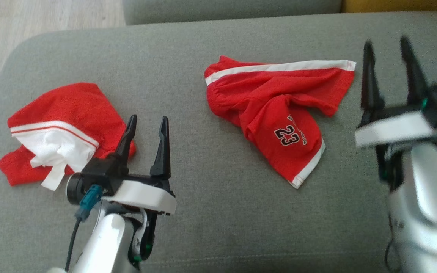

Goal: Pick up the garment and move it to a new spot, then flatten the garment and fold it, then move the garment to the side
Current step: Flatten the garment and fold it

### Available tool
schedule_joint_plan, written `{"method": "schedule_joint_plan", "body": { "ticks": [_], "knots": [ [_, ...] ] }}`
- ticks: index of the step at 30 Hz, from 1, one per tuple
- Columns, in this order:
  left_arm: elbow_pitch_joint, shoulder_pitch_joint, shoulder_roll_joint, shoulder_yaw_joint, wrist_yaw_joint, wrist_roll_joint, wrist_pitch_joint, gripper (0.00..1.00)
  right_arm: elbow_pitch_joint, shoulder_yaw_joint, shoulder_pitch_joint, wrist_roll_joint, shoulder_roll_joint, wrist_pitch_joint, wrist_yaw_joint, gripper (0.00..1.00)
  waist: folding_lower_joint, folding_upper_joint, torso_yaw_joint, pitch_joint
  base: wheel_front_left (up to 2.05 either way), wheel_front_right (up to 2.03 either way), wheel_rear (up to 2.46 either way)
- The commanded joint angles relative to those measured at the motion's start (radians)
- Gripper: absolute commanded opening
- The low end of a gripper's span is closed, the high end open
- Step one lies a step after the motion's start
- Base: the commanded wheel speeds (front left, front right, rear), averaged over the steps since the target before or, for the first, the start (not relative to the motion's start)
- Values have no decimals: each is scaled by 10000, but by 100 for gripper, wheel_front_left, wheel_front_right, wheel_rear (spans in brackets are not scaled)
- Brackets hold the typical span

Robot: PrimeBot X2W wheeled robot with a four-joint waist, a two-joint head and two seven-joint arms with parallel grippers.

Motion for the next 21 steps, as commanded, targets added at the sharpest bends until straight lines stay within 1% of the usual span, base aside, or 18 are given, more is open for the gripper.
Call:
{"method": "schedule_joint_plan", "body": {
  "ticks": [1,2,5,8,10,16,21],
  "knots": [
    [-367,-227,55,404,48,-64,-120,100,-686,155,274,-110,173,-91,65,100,1,0,-74,-144,0,0,0],
    [-379,-156,55,432,43,-57,-120,100,-1328,172,1013,-311,311,-91,65,100,1,0,-106,-227,0,0,0],
    [-403,-49,55,457,2,-9,-120,100,-2018,133,2032,-414,483,-92,65,100,1,0,-154,-302,0,0,0],
    [-399,54,55,477,-53,20,-120,100,-2439,126,2914,-439,557,-92,65,100,1,0,-206,-322,0,0,0],
    [-395,108,55,496,-76,32,-120,100,-2570,226,3349,-206,569,-92,65,100,1,0,-243,-293,0,0,0],
    [-393,98,55,515,-133,57,-120,100,-2725,544,3766,-69,575,-92,65,100,1,0,-269,-156,0,0,0],
    [-399,-43,55,468,-184,61,-120,100,-2530,1285,3799,-324,576,-93,65,100,1,0,-148,55,0,0,0]
  ]
}}
